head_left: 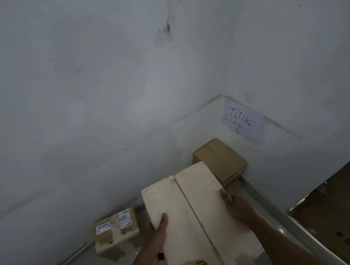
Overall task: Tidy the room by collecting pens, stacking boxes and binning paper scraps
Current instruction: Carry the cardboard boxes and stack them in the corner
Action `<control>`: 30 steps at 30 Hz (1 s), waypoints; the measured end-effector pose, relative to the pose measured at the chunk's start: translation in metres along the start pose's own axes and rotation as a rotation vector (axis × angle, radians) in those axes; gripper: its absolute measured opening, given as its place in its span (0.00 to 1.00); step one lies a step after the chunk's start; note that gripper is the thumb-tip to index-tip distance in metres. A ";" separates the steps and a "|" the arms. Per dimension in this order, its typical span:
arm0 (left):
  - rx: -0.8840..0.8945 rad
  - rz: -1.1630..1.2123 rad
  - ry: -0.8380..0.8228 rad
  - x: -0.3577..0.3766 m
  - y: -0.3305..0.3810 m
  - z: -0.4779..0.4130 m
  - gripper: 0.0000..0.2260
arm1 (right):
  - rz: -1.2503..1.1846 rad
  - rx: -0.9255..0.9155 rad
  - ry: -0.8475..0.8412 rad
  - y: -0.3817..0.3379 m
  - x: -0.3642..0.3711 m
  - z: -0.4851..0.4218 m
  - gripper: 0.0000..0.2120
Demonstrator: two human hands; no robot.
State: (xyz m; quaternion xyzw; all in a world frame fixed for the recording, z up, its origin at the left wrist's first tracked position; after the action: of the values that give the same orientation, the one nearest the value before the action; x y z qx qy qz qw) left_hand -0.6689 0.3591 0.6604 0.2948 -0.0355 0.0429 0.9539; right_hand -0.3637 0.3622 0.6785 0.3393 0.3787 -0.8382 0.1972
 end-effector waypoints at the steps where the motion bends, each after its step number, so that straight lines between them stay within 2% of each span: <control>1: -0.008 -0.004 0.003 0.007 0.000 0.001 0.30 | -0.004 -0.001 -0.002 0.004 -0.004 -0.005 0.32; 11: -0.026 -0.061 0.049 0.030 0.016 -0.021 0.30 | -0.017 0.020 -0.043 0.005 -0.016 -0.041 0.31; 14: -0.016 -0.072 0.048 0.037 0.028 -0.032 0.30 | -0.025 0.052 -0.039 0.003 -0.021 -0.049 0.37; 23: 0.056 -0.103 -0.002 0.057 0.061 -0.057 0.26 | -0.043 0.068 -0.007 -0.010 -0.036 -0.068 0.41; 26: 0.058 -0.117 -0.012 0.069 0.066 -0.063 0.25 | -0.061 0.094 -0.004 -0.004 -0.043 -0.078 0.39; 30: 0.074 -0.096 -0.012 0.092 0.075 -0.077 0.25 | -0.099 0.046 0.086 -0.007 -0.065 -0.097 0.29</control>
State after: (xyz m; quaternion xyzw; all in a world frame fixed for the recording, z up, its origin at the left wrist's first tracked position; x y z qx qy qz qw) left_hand -0.5821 0.4698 0.6474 0.3316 -0.0253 -0.0031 0.9431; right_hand -0.2823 0.4459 0.6823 0.3603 0.3837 -0.8401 0.1314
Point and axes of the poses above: each hand's wrist, its own z-axis away from the middle knuckle, its own x-axis out of the palm, y = z × x, the point moved 10 cm from there along -z, towards the middle knuckle, and after that the axes turned 8 degrees about z, right-handed, at the moved point
